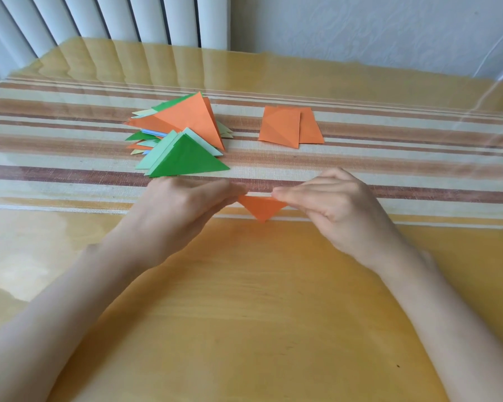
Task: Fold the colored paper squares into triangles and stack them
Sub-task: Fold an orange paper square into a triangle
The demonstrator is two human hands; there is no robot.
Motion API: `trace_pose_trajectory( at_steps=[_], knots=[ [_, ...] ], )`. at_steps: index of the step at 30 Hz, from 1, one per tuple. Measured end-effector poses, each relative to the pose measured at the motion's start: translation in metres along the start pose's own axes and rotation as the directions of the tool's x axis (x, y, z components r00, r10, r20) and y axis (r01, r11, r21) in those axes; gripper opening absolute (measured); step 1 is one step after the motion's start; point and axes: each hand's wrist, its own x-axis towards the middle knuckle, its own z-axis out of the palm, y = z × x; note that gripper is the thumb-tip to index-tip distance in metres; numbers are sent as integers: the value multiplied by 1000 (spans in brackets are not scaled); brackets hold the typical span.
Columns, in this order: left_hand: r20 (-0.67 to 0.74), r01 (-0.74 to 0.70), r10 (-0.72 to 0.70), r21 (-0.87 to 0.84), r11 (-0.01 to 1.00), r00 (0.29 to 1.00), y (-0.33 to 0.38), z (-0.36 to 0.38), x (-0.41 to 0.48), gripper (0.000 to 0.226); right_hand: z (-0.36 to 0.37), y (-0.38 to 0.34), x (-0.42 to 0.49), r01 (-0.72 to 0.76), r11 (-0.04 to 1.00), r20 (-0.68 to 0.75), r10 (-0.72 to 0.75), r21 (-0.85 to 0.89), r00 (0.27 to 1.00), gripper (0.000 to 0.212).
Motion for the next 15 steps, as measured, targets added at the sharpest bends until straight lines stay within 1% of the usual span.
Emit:
trace_pose_trajectory(
  at_steps=[2, 3, 4, 5, 6, 7, 8, 9, 10, 11, 12, 13, 14, 15],
  knots=[
    [100, -107, 98, 84, 991, 990, -6, 2, -1, 40, 1, 4, -1, 46, 995, -32, -49, -88, 998, 30],
    [117, -140, 126, 116, 983, 985, -5, 3, 0, 46, 0, 4, -2, 65, 989, -64, -74, -135, 995, 30],
    [110, -134, 118, 145, 980, 987, -3, 4, 2, 47, 0, 3, -1, 85, 978, -107, -106, -190, 989, 28],
    [77, -91, 79, 162, 983, 994, 1, 4, 2, 43, 0, 0, -1, 96, 962, -153, -138, -255, 979, 25],
    [24, -9, 6, 151, 989, 1000, 4, 6, 0, 35, 0, -5, -1, 96, 942, -198, -166, -320, 966, 22],
    [-39, 109, -106, 85, 990, 994, 7, 8, -2, 27, 2, -9, -3, 95, 920, -242, -198, -379, 950, 20],
    [-69, 262, -265, -54, 964, 962, 10, 9, -4, 26, 5, -12, -6, 90, 903, -272, -220, -421, 937, 19],
    [-32, 418, -440, -260, 870, 897, 14, 8, -4, 30, 7, -13, -8, 83, 892, -292, -232, -444, 928, 19],
    [68, 545, -592, -486, 683, 803, 19, 6, -1, 35, 9, -14, -9, 76, 887, -309, -238, -456, 921, 19],
    [209, 613, -679, -662, 432, 704, 22, 4, 2, 38, 11, -14, -8, 70, 882, -324, -244, -466, 914, 20],
    [329, 622, -700, -755, 208, 634, 24, 4, 5, 39, 13, -13, -7, 65, 881, -333, -244, -469, 911, 21],
    [392, 609, -695, -789, 84, 603, 24, 3, 9, 38, 14, -12, -5, 68, 881, -330, -246, -468, 912, 22],
    [413, 602, -688, -798, 44, 597, 22, 4, 11, 36, 16, -12, -4, 82, 883, -309, -247, -462, 919, 22],
    [422, 603, -683, -797, 36, 597, 22, 3, 13, 32, 18, -12, -3, 99, 890, -274, -240, -444, 932, 21]
  ],
)
